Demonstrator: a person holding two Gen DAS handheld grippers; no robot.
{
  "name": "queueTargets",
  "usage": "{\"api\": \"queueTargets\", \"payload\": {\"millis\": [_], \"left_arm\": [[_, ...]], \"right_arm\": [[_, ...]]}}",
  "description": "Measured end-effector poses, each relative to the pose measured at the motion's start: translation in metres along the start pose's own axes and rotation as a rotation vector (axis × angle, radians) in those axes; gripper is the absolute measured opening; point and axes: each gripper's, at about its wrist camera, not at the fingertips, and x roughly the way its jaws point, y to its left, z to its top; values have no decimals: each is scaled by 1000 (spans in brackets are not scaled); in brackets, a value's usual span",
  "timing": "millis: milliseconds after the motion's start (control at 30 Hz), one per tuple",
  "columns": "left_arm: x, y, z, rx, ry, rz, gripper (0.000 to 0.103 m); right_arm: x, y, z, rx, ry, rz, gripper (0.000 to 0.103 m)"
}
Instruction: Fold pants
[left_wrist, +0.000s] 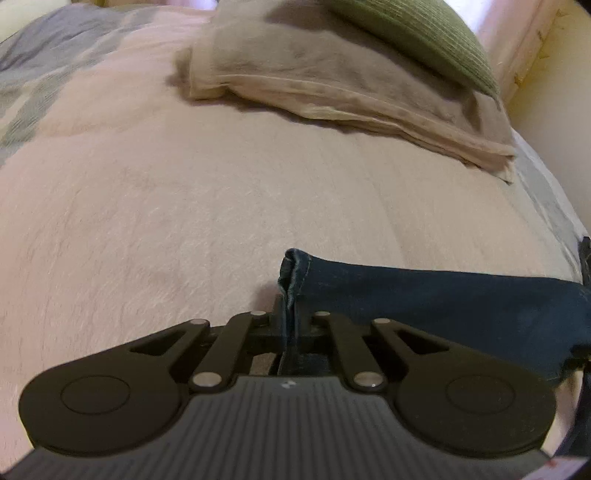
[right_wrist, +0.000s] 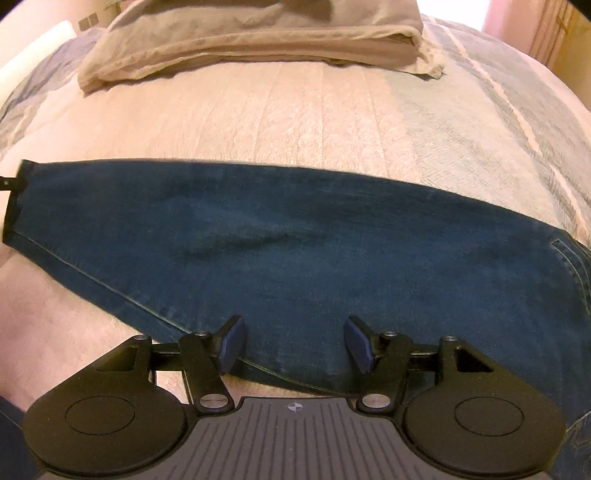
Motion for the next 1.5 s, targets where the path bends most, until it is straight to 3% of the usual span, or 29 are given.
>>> {"api": "queueTargets", "payload": {"millis": [133, 267, 400, 567, 667, 767, 867, 1000, 1167, 1500], "left_arm": [[23, 1, -10, -18, 60, 62, 8], [17, 8, -13, -23, 44, 138, 10], [-3, -9, -24, 39, 42, 127, 10], [-20, -57, -50, 136, 92, 46, 10], [-18, -92, -74, 171, 144, -13, 11], [-23, -130, -97, 225, 169, -55, 11], [-30, -166, -119, 260, 198, -107, 12], [-42, -214, -146, 305, 240, -141, 14], [-58, -286, -164, 429, 247, -197, 16], [-51, -443, -170, 816, 179, -433, 20]], "right_arm": [[0, -6, -5, 35, 21, 6, 58], [-9, -15, -13, 84, 10, 22, 58], [-24, -48, -29, 240, -29, -1, 58], [-54, -100, -62, 491, -83, -70, 58], [-62, -124, -87, 559, -51, -129, 58], [-78, -146, -114, 647, -67, -136, 58], [-97, -157, -134, 677, -82, -161, 58], [-110, -180, -159, 680, -19, -199, 58], [-131, -195, -164, 608, -48, -165, 58], [-200, -245, -194, 700, -138, -218, 58]]}}
